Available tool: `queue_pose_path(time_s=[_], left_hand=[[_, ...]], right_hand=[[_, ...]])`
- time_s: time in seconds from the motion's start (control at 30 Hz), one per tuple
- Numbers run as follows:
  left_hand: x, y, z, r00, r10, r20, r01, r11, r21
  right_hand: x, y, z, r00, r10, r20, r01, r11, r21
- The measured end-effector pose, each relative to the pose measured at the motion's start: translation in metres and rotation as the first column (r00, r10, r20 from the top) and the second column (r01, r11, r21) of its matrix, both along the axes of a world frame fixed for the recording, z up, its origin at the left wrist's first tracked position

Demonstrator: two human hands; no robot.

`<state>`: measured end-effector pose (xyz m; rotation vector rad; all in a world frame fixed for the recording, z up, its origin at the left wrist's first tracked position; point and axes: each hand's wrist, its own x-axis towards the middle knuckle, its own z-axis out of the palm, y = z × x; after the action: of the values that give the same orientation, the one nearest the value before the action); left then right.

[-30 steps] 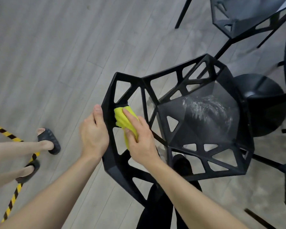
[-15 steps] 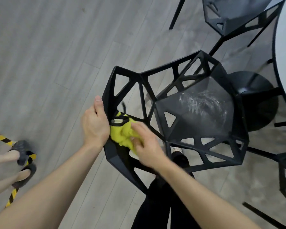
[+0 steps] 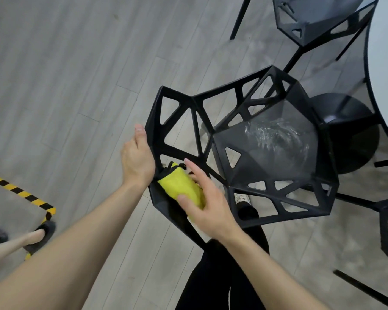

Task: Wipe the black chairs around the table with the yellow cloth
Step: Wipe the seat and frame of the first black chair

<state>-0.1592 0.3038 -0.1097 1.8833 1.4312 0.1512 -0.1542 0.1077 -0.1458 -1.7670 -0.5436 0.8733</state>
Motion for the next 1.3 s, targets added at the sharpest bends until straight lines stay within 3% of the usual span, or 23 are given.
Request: queue_pose_path(time_s=[0.13, 0.33, 0.4, 0.47, 0.53, 0.6, 0.67, 0.77, 0.93, 1.17, 1.3], left_hand=[[0.001, 0.002, 0.001, 0.999, 0.022, 0.048, -0.016, 0.993, -0.113], [0.001, 0.022, 0.003, 0.986, -0.164, -0.036, 0.149, 0.953, -0.265], [-0.006, 0.034, 0.008, 0.978, -0.202, 0.048, 0.205, 0.896, -0.395], [-0.01, 0.049, 0.003, 0.936, -0.344, 0.08, 0.335, 0.795, -0.505], [-0.018, 0.066, -0.004, 0.923, -0.381, 0.057, 0.344, 0.749, -0.567], [-0.017, 0.069, 0.004, 0.838, -0.546, 0.014, 0.48, 0.724, -0.496], [-0.012, 0.068, 0.008, 0.808, -0.589, -0.024, 0.492, 0.697, -0.522], [-0.01, 0.068, 0.003, 0.806, -0.592, -0.022, 0.482, 0.676, -0.557], [0.001, 0.078, -0.001, 0.936, -0.349, -0.035, 0.23, 0.686, -0.69], [0.0, 0.072, 0.007, 0.824, -0.566, -0.022, 0.418, 0.634, -0.651], [0.001, 0.071, 0.004, 0.896, -0.444, 0.017, 0.339, 0.659, -0.671]], right_hand=[[-0.007, 0.019, -0.027, 0.997, 0.034, -0.064, -0.034, 0.999, -0.008], [-0.024, -0.011, 0.013, 0.997, -0.025, 0.07, 0.022, 0.998, 0.056], [0.0, 0.045, 0.021, 0.989, -0.127, 0.081, 0.118, 0.987, 0.11], [0.016, 0.108, 0.032, 0.981, -0.17, 0.096, 0.156, 0.977, 0.144], [0.013, 0.118, 0.036, 0.976, -0.187, 0.113, 0.166, 0.971, 0.171], [-0.017, 0.069, 0.034, 0.99, -0.071, 0.124, 0.053, 0.989, 0.141], [-0.053, -0.002, 0.036, 0.967, 0.074, 0.243, -0.106, 0.986, 0.125], [-0.057, -0.019, 0.029, 0.895, 0.207, 0.395, -0.249, 0.967, 0.058], [-0.005, 0.09, 0.028, 0.965, -0.094, 0.243, 0.071, 0.992, 0.102], [-0.061, -0.049, 0.031, 0.939, 0.131, 0.32, -0.172, 0.979, 0.106], [-0.021, 0.038, 0.024, 0.975, -0.075, 0.21, 0.065, 0.996, 0.057]])
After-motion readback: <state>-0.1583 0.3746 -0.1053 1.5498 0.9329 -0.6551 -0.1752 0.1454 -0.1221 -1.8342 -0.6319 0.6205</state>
